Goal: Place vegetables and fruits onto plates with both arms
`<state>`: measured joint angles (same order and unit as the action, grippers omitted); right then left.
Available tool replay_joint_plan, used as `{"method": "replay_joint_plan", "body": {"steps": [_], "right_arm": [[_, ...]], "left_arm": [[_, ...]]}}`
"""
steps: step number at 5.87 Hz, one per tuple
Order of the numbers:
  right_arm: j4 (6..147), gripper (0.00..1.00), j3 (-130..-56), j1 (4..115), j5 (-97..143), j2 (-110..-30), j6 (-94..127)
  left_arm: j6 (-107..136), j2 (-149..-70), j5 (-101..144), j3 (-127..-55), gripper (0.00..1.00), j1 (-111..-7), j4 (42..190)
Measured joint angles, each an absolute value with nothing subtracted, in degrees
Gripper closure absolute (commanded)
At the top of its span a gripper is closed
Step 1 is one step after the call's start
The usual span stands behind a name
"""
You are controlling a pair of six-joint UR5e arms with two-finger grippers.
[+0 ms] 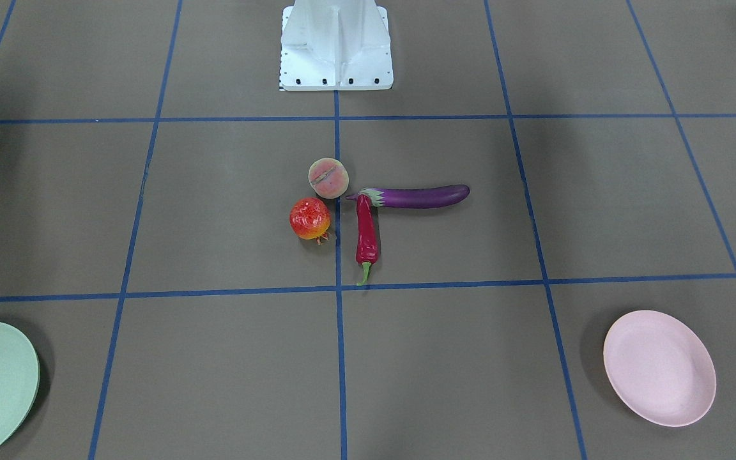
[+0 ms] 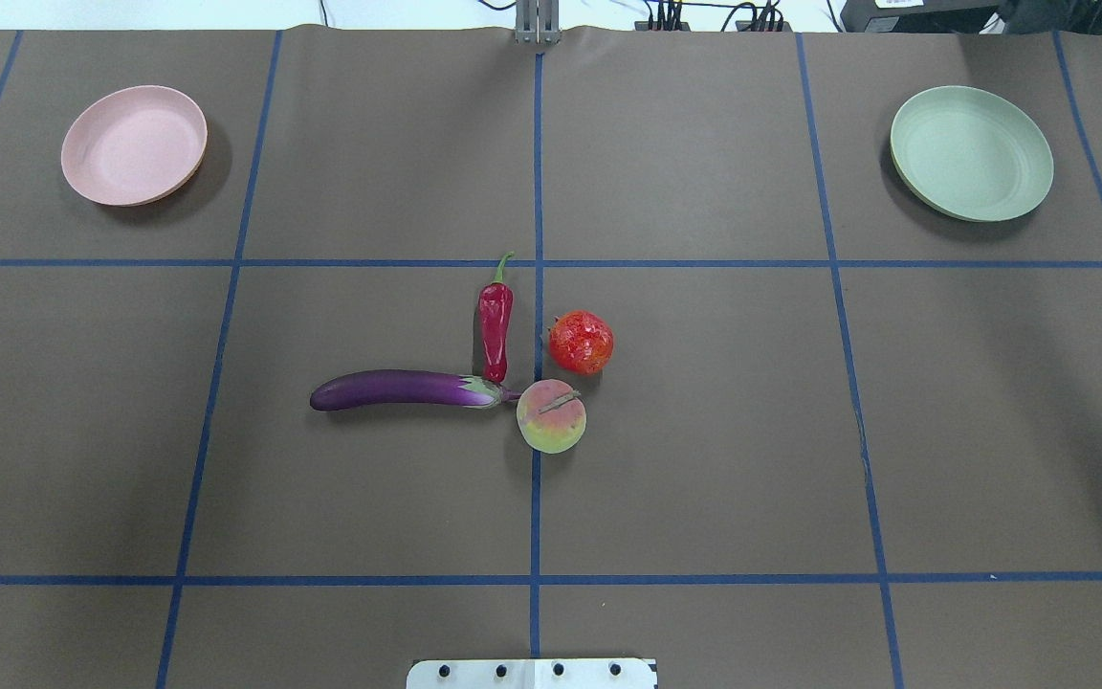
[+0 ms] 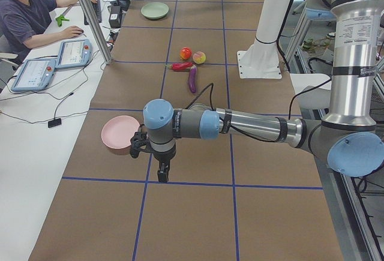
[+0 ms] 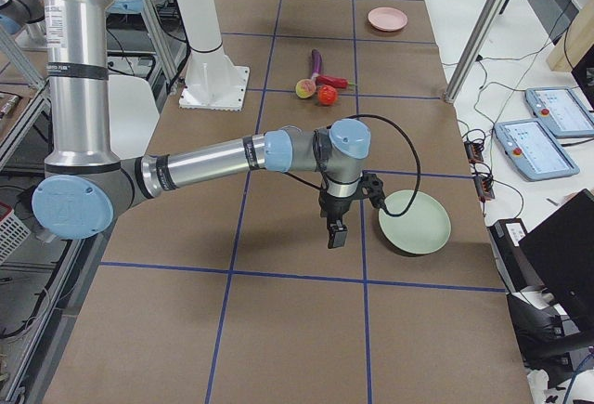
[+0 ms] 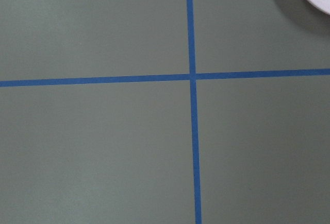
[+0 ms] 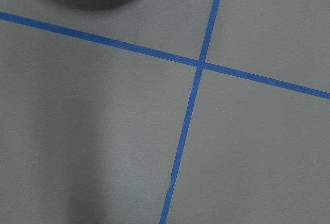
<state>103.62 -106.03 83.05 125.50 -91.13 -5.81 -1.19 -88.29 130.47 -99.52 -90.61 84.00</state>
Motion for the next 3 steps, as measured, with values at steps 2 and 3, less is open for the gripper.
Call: {"method": "replay_joint_plan", "body": {"steps": [2,3], "right_arm": [[103.6,0.00,-106.6,83.0,125.5,-90.9,-5.8],[103.6,0.00,-107.2,83.0,125.6,-90.6,-5.8]], "left_arm": [[-1.5,-88.5,130.5,-99.3,0.00,-90.5,87.5],[-1.3,-88.4,130.5,-98.9,0.00,-90.5,92.8]]}}
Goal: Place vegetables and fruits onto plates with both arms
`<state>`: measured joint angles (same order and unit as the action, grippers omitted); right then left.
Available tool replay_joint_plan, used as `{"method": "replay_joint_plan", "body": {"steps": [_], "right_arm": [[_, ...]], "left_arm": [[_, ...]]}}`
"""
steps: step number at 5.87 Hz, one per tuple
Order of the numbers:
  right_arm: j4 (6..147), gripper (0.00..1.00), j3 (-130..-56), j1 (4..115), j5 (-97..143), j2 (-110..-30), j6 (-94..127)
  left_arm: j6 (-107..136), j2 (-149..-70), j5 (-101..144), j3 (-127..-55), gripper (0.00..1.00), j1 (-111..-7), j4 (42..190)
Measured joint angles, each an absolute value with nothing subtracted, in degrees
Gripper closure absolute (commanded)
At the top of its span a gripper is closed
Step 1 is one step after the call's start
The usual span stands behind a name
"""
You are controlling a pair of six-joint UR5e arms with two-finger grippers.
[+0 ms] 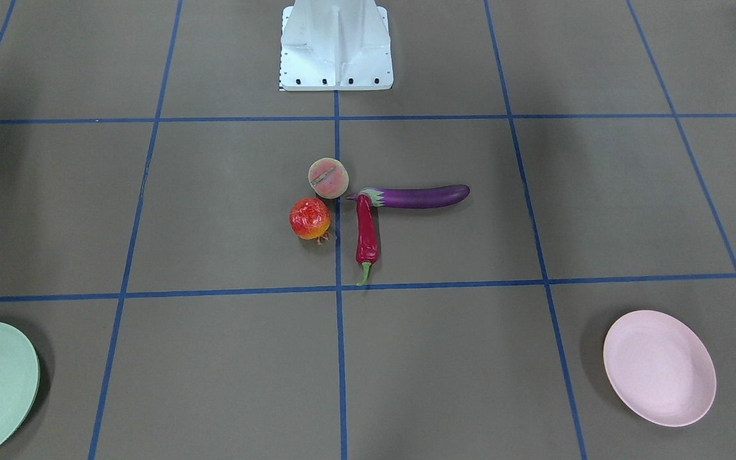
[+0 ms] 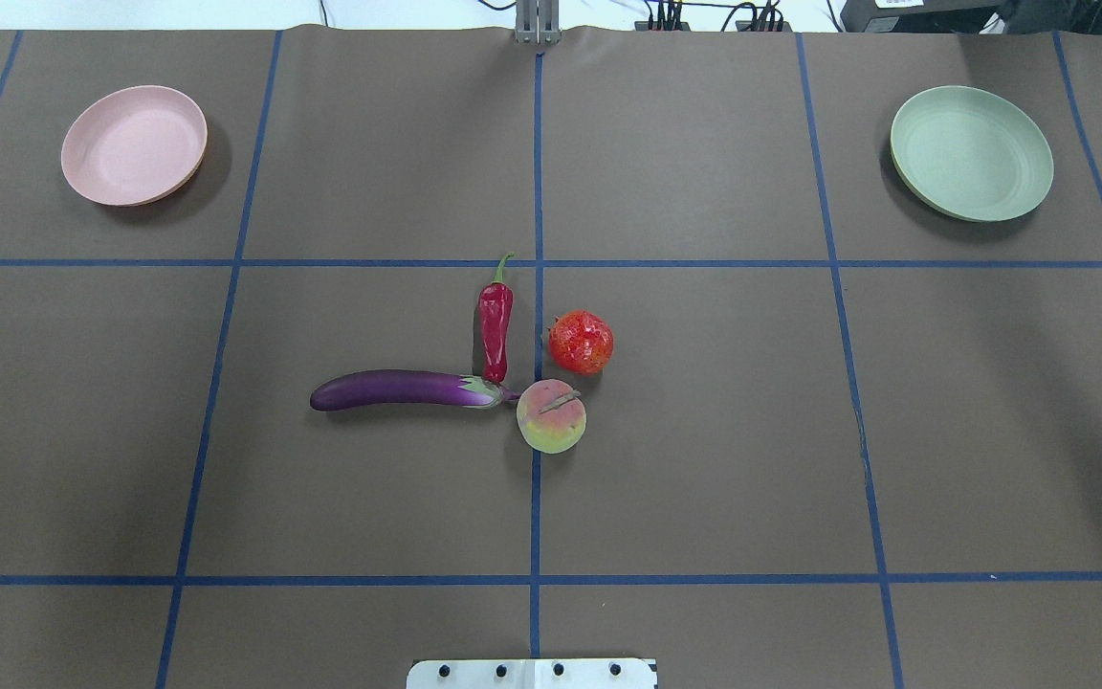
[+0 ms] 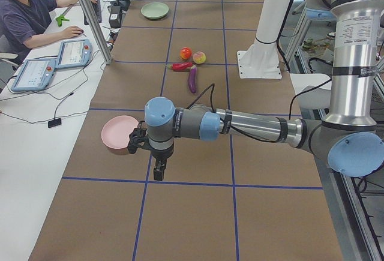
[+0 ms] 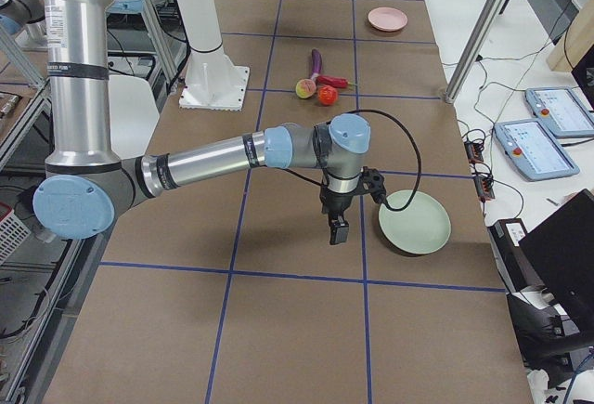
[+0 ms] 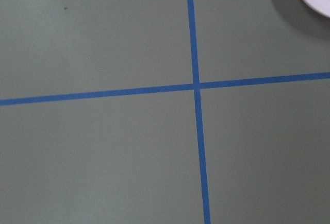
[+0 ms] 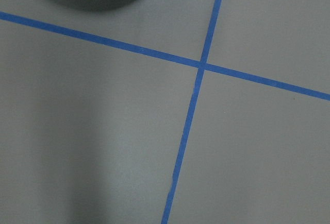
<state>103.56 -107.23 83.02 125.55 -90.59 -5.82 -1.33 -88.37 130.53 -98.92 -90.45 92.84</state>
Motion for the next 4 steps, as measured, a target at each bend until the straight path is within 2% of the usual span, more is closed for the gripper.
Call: {"method": "replay_joint_plan", "body": {"steps": [2,4], "right_arm": [[102.5,0.00,-108.0,82.9,125.8,-89.4,-5.7],[97.8,0.00,-108.4,83.0,127.7,-89.1,-5.6]], "left_arm": [[-0.5,-88.6,130.8,-96.4,0.00,-90.4,100.1],[0.6,-92.4,136.2,-89.3,0.00,-90.4,100.9]]}}
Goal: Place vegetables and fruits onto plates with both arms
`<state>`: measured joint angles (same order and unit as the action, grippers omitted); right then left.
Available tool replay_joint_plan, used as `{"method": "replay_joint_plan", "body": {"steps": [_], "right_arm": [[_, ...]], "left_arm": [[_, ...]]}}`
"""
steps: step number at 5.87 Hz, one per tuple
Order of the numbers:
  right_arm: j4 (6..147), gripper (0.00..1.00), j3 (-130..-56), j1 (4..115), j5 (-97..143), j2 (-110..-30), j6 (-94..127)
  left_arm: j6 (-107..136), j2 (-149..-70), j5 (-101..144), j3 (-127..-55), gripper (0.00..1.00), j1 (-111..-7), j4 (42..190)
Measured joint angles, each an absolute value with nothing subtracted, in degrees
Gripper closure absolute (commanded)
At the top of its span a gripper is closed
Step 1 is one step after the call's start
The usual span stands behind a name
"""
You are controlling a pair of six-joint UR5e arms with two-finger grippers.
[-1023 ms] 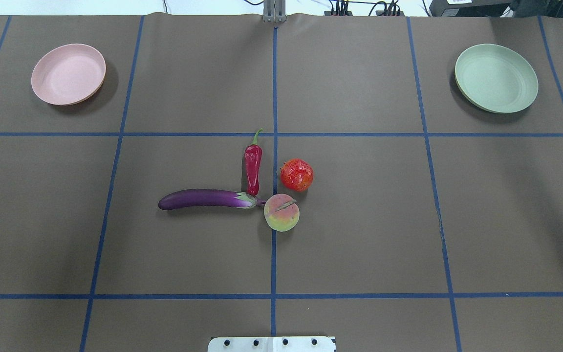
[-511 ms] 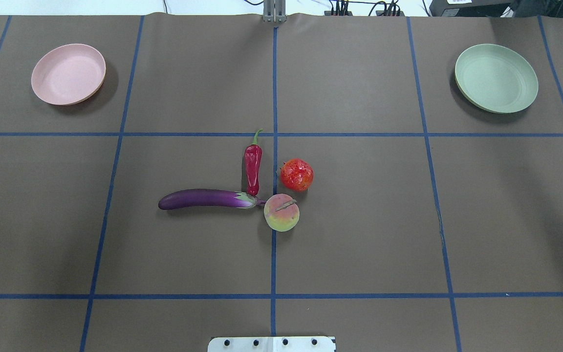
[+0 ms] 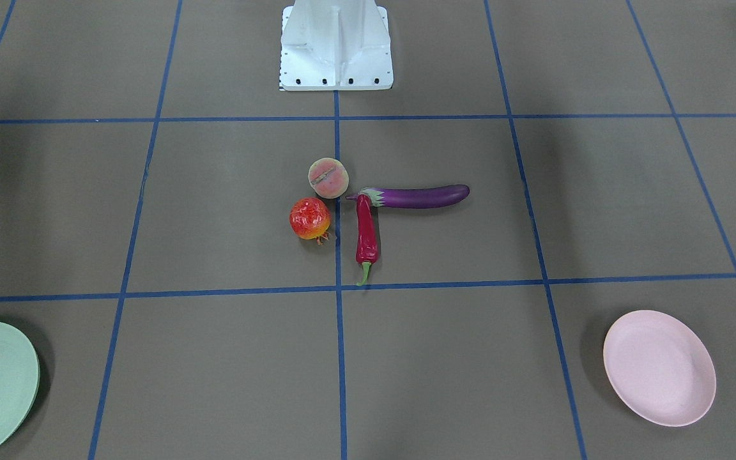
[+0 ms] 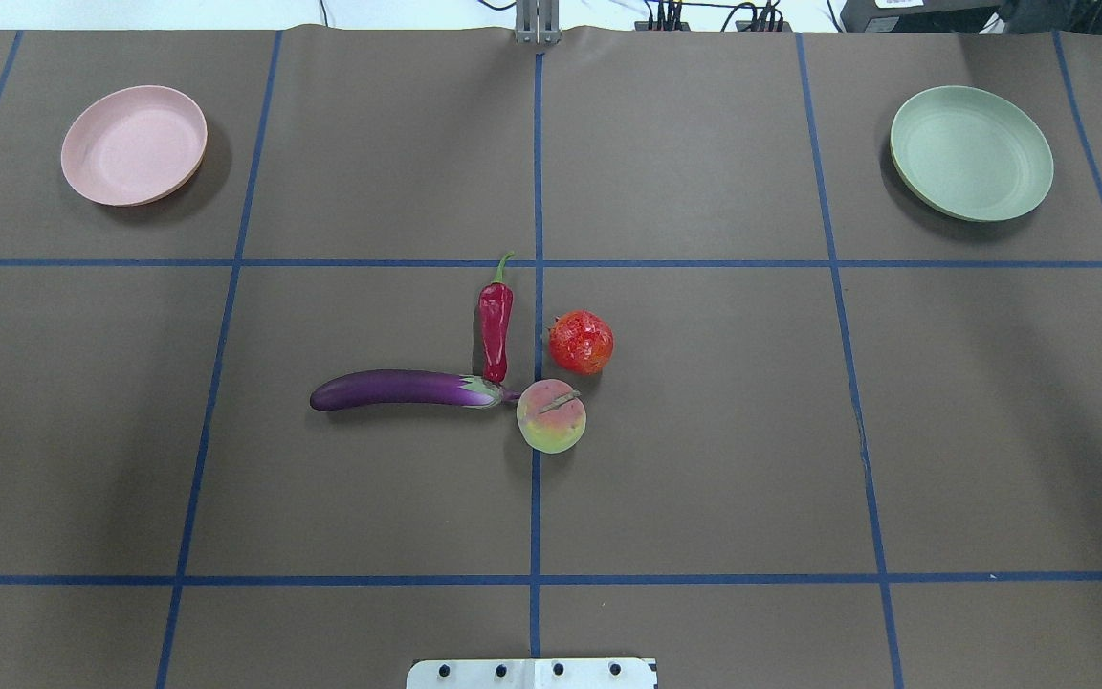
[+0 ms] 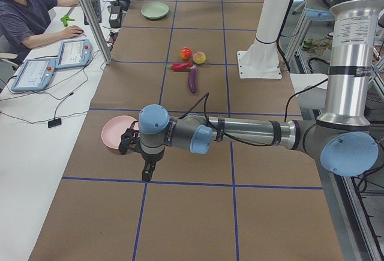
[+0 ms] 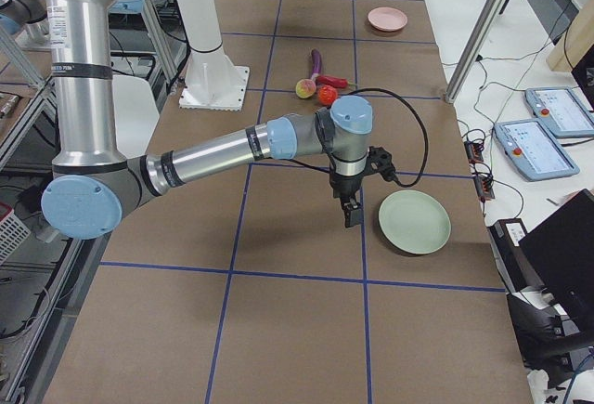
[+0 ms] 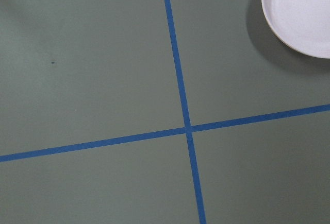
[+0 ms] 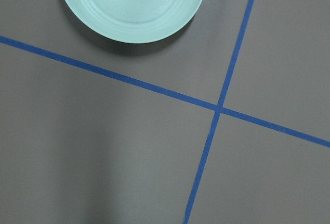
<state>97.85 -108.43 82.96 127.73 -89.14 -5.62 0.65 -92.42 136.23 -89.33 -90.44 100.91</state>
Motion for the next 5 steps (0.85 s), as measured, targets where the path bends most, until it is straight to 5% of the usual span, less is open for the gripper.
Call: {"method": "replay_joint_plan", "body": {"steps": [5], "right_arm": [[93.0,0.00,-108.1,81.9,133.6,-86.6,-2.7]], "left_arm": [[1.7,-95.2,139.4,-86.1,0.00,-90.4,109.0]]}}
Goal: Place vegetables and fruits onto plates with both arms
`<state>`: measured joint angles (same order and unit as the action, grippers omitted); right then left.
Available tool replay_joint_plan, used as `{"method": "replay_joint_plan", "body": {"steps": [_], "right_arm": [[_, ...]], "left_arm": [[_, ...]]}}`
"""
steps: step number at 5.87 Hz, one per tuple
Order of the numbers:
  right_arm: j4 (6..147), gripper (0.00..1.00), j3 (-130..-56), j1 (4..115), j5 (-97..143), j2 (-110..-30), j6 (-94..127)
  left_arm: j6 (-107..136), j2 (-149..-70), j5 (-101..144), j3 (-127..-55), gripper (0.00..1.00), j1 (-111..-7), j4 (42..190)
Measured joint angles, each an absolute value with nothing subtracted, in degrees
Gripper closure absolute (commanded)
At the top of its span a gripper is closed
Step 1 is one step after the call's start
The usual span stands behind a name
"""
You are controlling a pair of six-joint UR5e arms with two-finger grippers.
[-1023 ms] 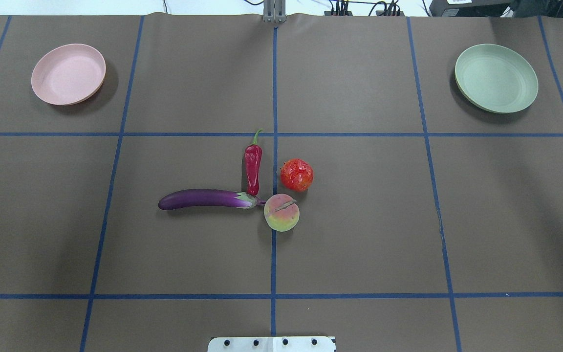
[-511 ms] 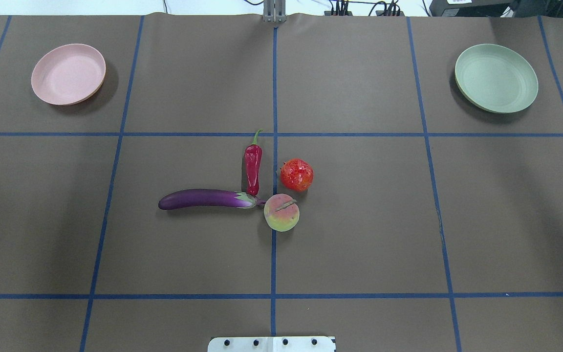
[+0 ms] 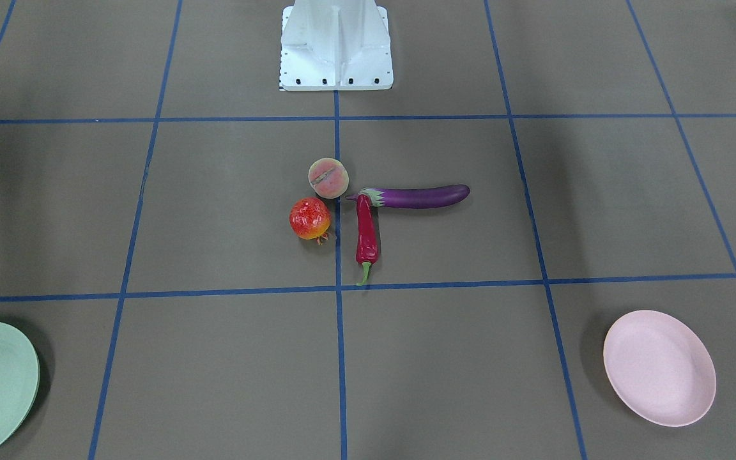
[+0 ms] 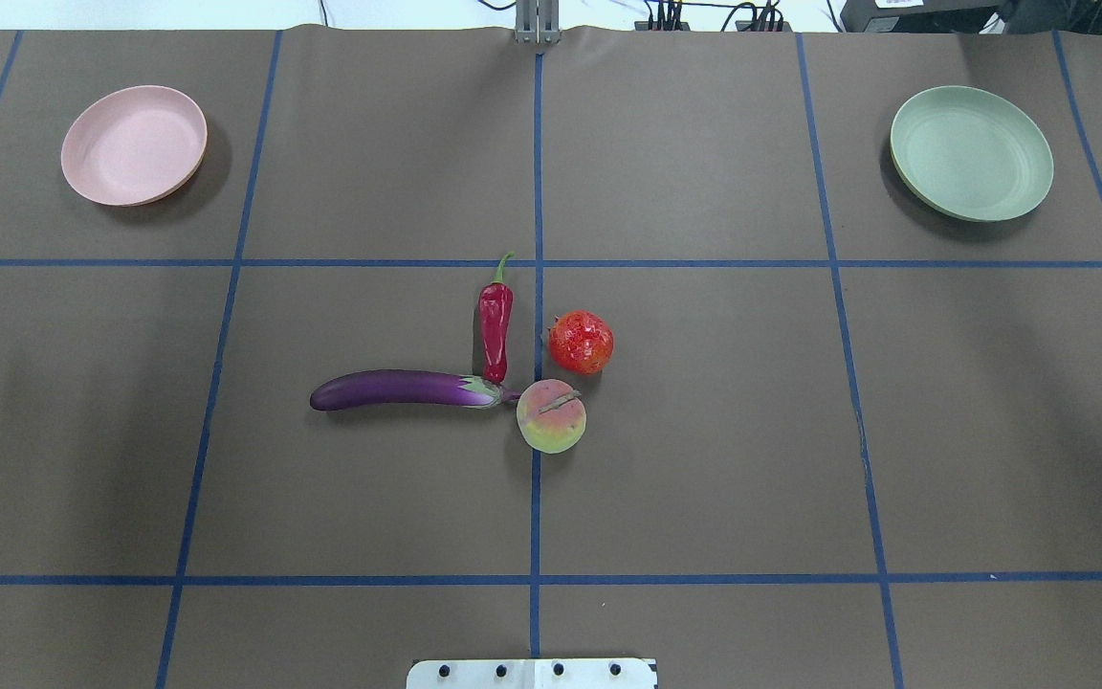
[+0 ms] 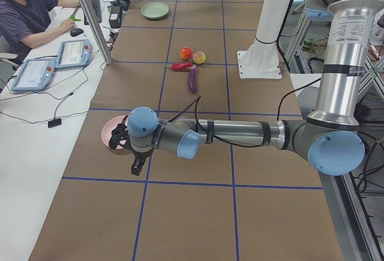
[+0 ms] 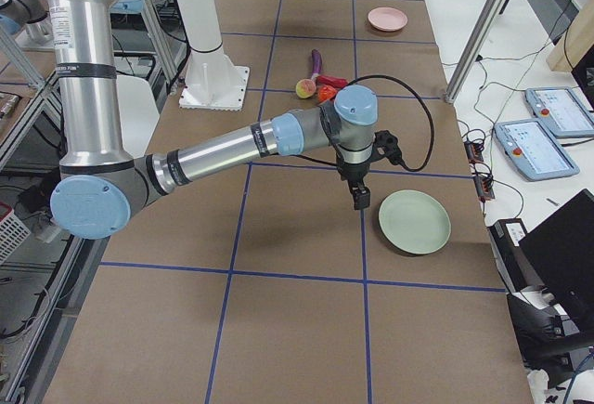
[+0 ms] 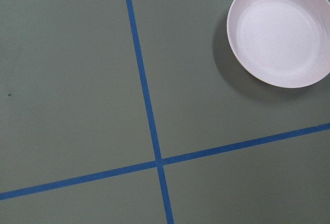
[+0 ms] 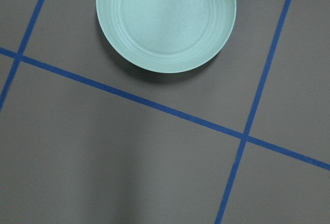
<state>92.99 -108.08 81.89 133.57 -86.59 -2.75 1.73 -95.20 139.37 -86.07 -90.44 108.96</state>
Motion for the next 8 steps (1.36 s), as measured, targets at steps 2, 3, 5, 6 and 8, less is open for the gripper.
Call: {"method": "replay_joint_plan", "body": {"steps": [2,3,5,6,8], "right_arm": [[86.4,0.00,-108.2,75.9,133.9,-82.2,8.8],[85.0,0.00,-108.2,71.2,132.8,-77.4,19.1],[84.8,0.00,-108.1,58.2,124.9,-68.5,38.0],[86.1,0.00,-108.0,50.9,119.4,-65.6,44.6],[91.6,0.00,-105.4,40.0,111.3,-58.9,52.6]], "left_arm": [[2.0,-96.6,139.2,-86.0,0.00,-89.9,110.2],[2.0,-97.2,139.2,-86.0,0.00,-89.3,110.2],[1.9,-97.6,139.1,-85.9,0.00,-88.8,110.4],[1.9,-97.7,139.1,-85.8,0.00,-88.6,110.4],[1.8,-97.8,139.1,-85.8,0.00,-88.4,110.5]]}}
